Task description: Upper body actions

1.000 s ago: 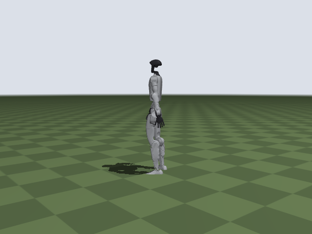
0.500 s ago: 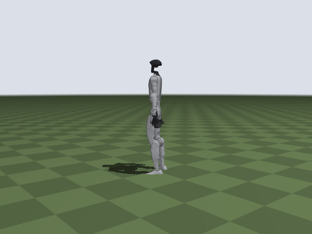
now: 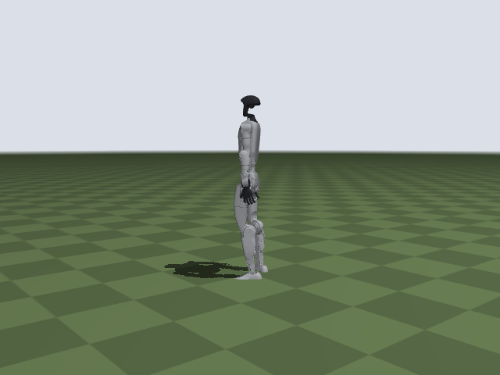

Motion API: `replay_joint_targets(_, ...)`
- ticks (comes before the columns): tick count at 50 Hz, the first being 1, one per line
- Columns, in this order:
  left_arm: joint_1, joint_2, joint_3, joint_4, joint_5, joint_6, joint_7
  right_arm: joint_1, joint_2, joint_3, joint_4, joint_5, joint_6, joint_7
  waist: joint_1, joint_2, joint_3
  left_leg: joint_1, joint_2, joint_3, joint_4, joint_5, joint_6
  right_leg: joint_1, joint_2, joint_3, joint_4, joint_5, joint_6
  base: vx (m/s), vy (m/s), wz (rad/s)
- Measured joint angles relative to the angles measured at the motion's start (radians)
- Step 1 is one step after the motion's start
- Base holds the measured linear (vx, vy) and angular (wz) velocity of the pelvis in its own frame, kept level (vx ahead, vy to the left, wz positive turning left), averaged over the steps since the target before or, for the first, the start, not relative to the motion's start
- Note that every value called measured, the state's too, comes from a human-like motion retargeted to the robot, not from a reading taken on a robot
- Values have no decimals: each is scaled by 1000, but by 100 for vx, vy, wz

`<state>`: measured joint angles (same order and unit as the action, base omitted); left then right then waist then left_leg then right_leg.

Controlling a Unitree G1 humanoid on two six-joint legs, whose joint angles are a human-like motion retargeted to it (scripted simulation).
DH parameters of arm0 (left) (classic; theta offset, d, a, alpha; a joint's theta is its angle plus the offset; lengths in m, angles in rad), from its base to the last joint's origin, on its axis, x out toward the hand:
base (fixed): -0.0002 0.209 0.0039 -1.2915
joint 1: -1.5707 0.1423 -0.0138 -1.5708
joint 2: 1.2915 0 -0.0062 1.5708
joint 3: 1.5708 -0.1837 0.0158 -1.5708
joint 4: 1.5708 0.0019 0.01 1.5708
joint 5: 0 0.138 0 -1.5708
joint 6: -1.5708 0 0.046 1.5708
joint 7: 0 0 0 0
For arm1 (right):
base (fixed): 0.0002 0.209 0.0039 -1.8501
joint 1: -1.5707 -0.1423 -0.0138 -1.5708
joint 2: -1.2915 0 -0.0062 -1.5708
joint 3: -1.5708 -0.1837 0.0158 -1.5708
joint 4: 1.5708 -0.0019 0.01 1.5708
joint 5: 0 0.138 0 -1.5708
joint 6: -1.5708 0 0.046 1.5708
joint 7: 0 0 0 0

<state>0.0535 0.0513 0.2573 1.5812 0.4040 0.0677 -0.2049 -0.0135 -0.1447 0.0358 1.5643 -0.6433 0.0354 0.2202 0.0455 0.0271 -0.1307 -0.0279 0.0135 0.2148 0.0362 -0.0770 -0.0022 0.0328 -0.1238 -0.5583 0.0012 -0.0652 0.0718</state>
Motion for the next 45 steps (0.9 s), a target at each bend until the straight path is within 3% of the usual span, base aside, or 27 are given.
replay_joint_targets(12,12,1,-13,9,15,-7,4,12,2,13,5,-44,-7,-15,-73,2,-7,2,-13,-73,-3,-8,-2,11,-11,-75,2,-8,8,0,0,29)
replay_joint_targets(45,14,5,-10,13,16,1,6,7,-5,7,6,-34,-2,-11,-9,5,4,-2,-3,-14,1,1,-1,0,-3,-13,0,1,-1,0,0,-7)
